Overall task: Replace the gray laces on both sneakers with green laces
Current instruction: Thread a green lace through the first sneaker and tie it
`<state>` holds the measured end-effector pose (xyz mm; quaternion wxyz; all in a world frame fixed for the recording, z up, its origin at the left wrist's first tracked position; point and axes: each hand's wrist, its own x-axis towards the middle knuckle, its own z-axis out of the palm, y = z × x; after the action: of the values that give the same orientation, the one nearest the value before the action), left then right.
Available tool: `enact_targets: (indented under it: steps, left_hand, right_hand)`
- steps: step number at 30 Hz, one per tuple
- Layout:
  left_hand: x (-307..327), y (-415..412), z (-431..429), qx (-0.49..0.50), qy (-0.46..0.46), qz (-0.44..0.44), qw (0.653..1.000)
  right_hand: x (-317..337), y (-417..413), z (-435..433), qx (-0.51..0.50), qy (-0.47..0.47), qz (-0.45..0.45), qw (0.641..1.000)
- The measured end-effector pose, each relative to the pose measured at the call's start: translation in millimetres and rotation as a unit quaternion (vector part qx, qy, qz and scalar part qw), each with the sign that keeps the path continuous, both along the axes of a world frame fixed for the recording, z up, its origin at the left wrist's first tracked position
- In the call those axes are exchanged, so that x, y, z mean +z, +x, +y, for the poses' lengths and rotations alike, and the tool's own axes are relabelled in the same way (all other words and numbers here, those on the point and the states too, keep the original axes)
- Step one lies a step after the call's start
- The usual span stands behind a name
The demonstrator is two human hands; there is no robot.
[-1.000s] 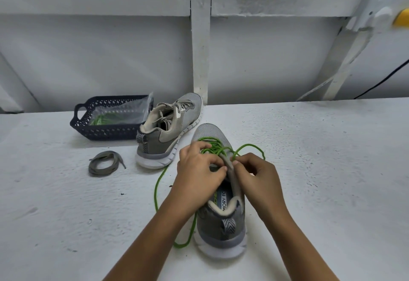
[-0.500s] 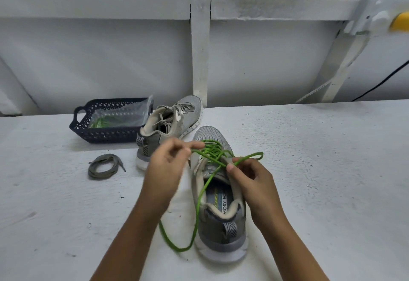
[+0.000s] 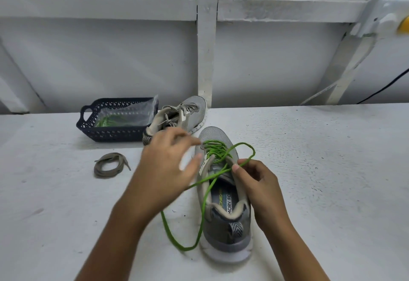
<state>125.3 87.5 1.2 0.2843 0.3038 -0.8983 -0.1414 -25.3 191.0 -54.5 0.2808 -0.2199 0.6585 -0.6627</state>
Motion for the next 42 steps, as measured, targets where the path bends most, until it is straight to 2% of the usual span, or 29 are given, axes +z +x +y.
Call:
enact_targets:
  steps: [4, 7, 9, 11, 13, 14, 16, 18, 20, 23, 26, 29, 32, 37, 40, 42]
  left_hand:
    - [-17, -32, 14, -0.023, -0.137, -0.109, 0.984]
    - [-27, -39, 16, -0.041, -0.138, -0.101, 0.984]
    - [-27, -35, 15, -0.071, -0.077, -0.063, 0.992]
    - [-18, -24, 14, -0.128, 0.056, -0.02, 0.99]
    - [-3, -11, 13, -0.21, 0.206, -0.013, 0.956]
    - [3, -3, 12, -0.241, 0.251, -0.013, 0.937]
    - [14, 11, 11, -0.294, 0.296, -0.025, 0.908]
    - [19, 21, 8, -0.325, 0.303, -0.038, 0.895]
    - [19, 25, 7, -0.322, 0.301, -0.059, 0.896]
    - [18, 20, 9, -0.258, 0.281, -0.111, 0.917]
    - [19, 16, 14, -0.22, 0.275, -0.153, 0.923]
    - [12, 13, 17, -0.174, 0.194, -0.182, 0.948]
    - [-1, 10, 18, -0.124, 0.205, -0.163, 0.957]
    - [-14, 8, 17, -0.111, 0.261, -0.095, 0.954]
    - [-14, 10, 15, -0.142, 0.333, -0.049, 0.931]
    - [-10, 10, 13, -0.149, 0.399, 0.018, 0.905]
  right_hand:
    - [2, 0, 1, 0.005, -0.01, -0.011, 1.0]
    - [3, 0, 1, 0.006, -0.009, -0.011, 1.0]
    - [2, 0, 2, 0.004, -0.009, -0.009, 1.0]
    - [1, 0, 2, 0.006, -0.012, -0.01, 1.0]
    - [0, -1, 1, 0.005, -0.017, -0.014, 1.0]
    - [0, -1, 1, 0.003, -0.019, -0.016, 1.0]
    - [-1, 0, 1, 0.001, -0.018, -0.011, 1.0]
    - [-1, 0, 0, 0.001, -0.017, -0.005, 1.0]
    - [-2, 0, 0, 0.0, -0.019, -0.005, 1.0]
    - [-2, 0, 0, -0.001, -0.018, -0.004, 1.0]
    - [-2, 0, 0, 0.001, -0.014, 0.001, 1.0]
    - [-2, 0, 1, 0.001, -0.012, 0.005, 1.0]
    - [-1, 2, 2, -0.003, -0.014, 0.009, 1.0]
    - [1, 5, 5, -0.014, -0.013, 0.035, 0.999]
    - [0, 5, 4, -0.023, -0.008, 0.037, 0.999]
    - [1, 5, 5, -0.018, -0.003, 0.042, 0.999]
